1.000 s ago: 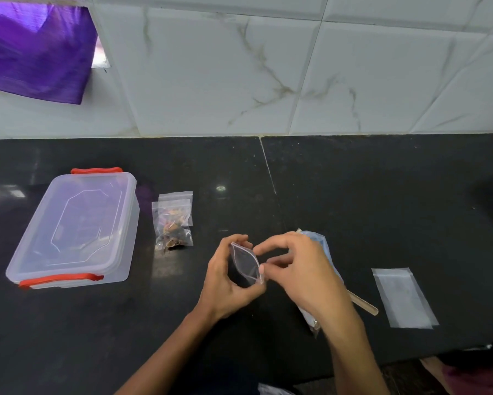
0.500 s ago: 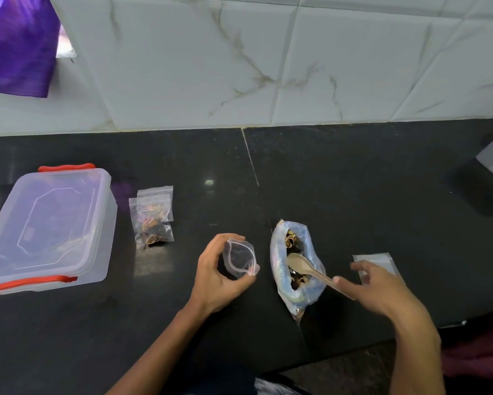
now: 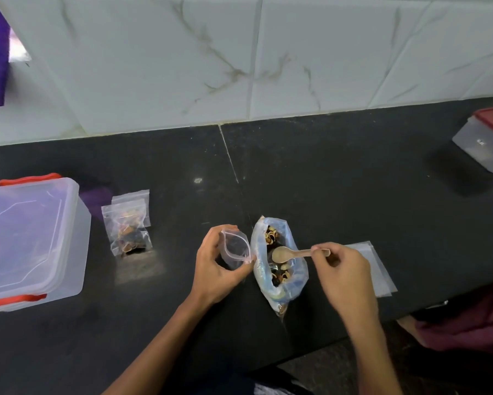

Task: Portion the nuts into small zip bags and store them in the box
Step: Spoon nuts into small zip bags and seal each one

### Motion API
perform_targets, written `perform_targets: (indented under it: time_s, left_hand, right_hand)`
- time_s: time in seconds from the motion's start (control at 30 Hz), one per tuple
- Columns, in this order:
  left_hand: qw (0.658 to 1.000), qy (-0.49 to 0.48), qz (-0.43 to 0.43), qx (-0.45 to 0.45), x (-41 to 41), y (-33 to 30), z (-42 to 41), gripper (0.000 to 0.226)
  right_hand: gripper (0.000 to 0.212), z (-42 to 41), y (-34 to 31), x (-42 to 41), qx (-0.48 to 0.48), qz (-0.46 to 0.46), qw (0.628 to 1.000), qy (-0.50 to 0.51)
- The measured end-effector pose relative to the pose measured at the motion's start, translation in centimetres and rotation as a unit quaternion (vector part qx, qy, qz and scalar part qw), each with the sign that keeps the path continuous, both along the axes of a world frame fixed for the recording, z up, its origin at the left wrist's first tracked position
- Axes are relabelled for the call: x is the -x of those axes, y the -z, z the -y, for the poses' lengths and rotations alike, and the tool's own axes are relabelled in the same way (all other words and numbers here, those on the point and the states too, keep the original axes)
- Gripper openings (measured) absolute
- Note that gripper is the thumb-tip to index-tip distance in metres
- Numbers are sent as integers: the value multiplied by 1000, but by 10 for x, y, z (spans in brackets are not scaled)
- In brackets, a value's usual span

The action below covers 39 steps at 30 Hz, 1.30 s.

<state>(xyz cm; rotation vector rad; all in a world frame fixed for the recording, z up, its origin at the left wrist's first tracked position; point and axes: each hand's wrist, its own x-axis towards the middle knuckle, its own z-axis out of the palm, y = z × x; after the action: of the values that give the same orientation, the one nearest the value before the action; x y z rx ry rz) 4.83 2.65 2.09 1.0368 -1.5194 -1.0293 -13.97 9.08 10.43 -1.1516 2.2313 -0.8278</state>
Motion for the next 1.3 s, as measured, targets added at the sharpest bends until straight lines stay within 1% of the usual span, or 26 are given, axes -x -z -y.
perform_targets:
  time_s: [0.1,0.2,0.3,0.4,0.47,0.53,0.6,0.7,0.73,0.77,0.83,0.9,0.97,1.03,1.1,1.13,1.2,1.27,1.3]
  left_hand:
    - [1000,15,1,-12,9,0,10,45]
    - [1000,27,11,-12,17,2,20,52]
    - [999,45,10,-29,19,8,27,58]
    - [995,76,-15,-67,22,14,28,61]
    - [992,90,-27,-85,25,16,27,56]
    - [990,98,-31,-100,26,18,28,48]
    - [988,107,-31,-109,26,19,30,42]
    - [986,122,-33,-111,26,17,32,34]
    - [986,124,-35,-109,26,17,32,33]
    - [986,122,-37,-107,26,18,32,33]
    - [988,108,-41,-104,26,19,31,36]
    - [989,97,-45,-101,28,19,30,38]
    - [990,93,-42,-100,28,19,29,39]
    - [990,91,-36,-101,27,19,30,39]
    - [990,90,-32,-102,27,20,31,39]
    - [990,89,-32,-101,27,20,31,39]
    - [990,90,-36,-99,27,19,30,38]
    - [990,91,-43,-101,27,18,29,37]
    - [990,90,-45,-102,27,18,29,38]
  right_hand:
    - [16,-3,5,-20,68,-57,996,23]
    - [19,-3,14,-34,113,-93,989,37]
    - [18,-3,25,-38,141,-124,982,9]
    - [14,-2,35,-40,156,-135,978,-14]
    - [14,0,40,-38,166,-129,978,-10]
    - [12,2,43,-36,176,-106,979,7]
    - [13,4,44,-34,194,-51,979,41]
    - [28,6,44,-32,223,65,967,108]
    - [30,5,46,-32,228,77,964,116]
    - [29,4,48,-31,233,46,966,104]
    - [18,0,52,-35,239,-78,967,32]
    - [11,-3,56,-40,231,-163,959,-19]
    - [9,-4,58,-44,230,-204,951,-29]
    - [5,-1,58,-46,241,-217,946,-26]
    - [8,5,60,-45,259,-181,949,-10]
    - [10,7,60,-45,266,-135,954,13]
    - [16,11,56,-44,265,-8,960,93]
    - [19,12,55,-41,240,125,948,168]
    - [18,11,56,-38,225,175,939,193]
